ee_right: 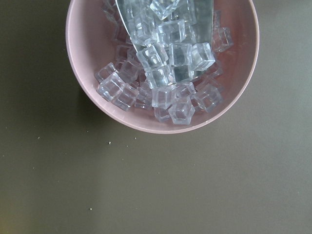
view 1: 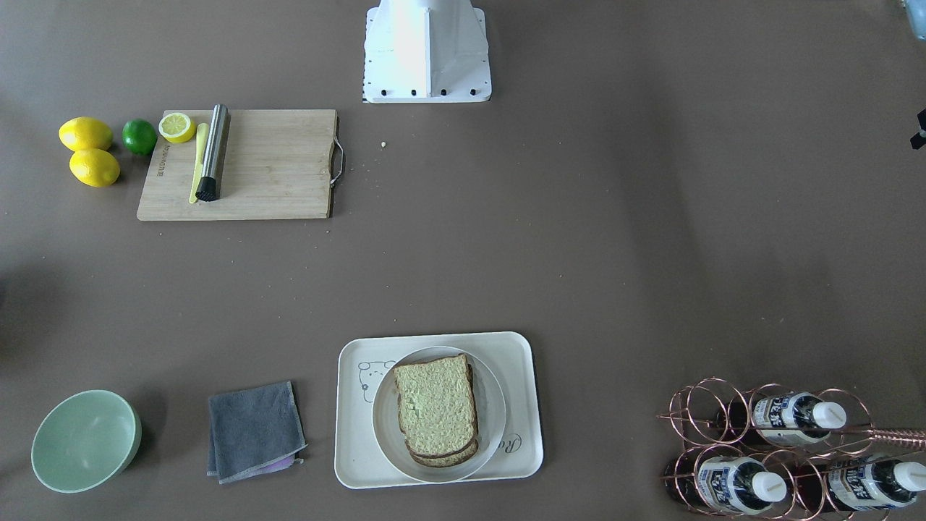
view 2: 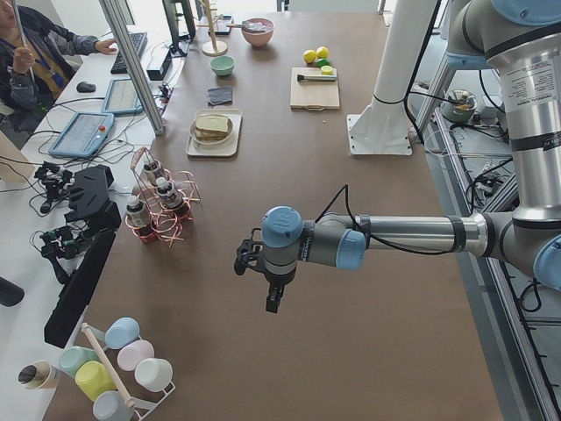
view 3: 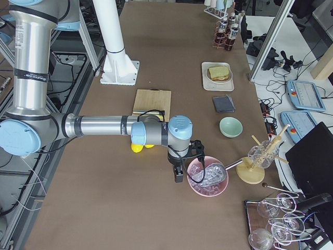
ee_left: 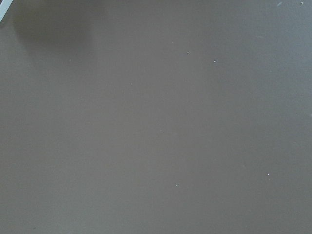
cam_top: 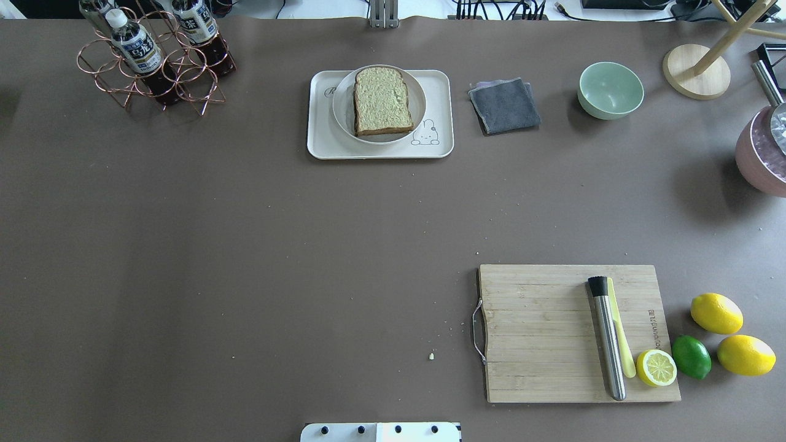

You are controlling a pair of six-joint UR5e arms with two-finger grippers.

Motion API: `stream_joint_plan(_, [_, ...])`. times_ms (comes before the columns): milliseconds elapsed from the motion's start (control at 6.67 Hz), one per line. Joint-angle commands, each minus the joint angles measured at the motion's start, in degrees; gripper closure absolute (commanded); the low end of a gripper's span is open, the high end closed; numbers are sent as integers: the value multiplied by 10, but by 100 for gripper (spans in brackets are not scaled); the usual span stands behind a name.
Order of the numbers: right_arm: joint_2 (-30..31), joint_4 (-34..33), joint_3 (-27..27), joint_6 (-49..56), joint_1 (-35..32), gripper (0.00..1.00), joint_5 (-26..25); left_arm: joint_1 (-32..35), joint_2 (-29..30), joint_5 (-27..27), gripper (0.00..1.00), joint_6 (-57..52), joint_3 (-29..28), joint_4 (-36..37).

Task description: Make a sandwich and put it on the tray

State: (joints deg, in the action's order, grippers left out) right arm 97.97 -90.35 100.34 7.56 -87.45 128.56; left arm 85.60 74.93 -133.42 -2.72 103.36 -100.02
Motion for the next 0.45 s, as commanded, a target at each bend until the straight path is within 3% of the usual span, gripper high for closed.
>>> stream_joint_plan(0, [-1,2,1,0,0,0,0,3,0,2,3,0,-2,0])
stream_joint_plan(300, [-1,2,0,0,0,0,-1,3,3,-1,3,29,4,-2])
